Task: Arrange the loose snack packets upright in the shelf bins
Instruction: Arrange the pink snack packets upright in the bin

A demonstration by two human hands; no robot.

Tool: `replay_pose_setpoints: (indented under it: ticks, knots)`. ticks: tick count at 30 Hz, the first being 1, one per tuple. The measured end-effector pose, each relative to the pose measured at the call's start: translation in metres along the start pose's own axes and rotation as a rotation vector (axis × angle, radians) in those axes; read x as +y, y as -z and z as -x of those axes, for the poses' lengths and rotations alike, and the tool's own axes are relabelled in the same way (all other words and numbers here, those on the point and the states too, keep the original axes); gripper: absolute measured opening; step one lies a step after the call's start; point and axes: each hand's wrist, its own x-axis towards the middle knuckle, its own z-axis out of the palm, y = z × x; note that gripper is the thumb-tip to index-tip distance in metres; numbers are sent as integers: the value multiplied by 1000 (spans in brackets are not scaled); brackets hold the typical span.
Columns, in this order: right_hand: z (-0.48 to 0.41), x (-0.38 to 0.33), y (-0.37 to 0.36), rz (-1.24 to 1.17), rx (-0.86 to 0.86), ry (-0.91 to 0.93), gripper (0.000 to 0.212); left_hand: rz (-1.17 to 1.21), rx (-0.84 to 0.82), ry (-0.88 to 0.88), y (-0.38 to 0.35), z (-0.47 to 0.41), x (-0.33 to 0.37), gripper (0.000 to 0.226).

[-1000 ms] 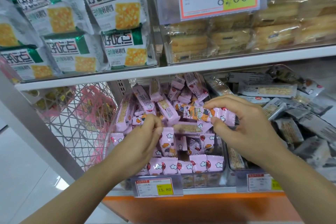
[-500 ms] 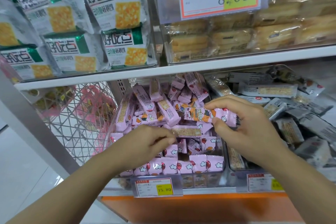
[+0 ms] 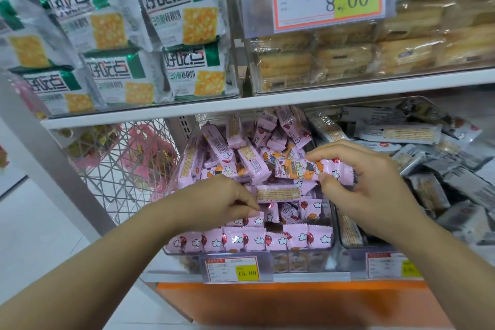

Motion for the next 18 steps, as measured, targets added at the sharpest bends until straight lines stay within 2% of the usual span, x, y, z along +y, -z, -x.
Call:
replay_pose_setpoints:
  ticks: [2,4,8,13,16,18]
  knots:
    - [0,-2,3,-6,0,7,24,156,45,-25,7,6,6,28]
    - [1,-5,7,-24,5,7,29,307,177,-44,10,15,13,36]
    - [3,-15,6,-127,-52,-3,30,394,381,-106,0,30,25,52]
    - [6,-24,-14,-162,-102,37,32,482,501,-101,-18,39,14,40]
    - [4,-33,-23,-319,-104,-141,42,546,585,-80,-26,49,7,40]
    - [2,-38,-27,-356,-96,-263,39,526,652,-60,-30,55,4,41]
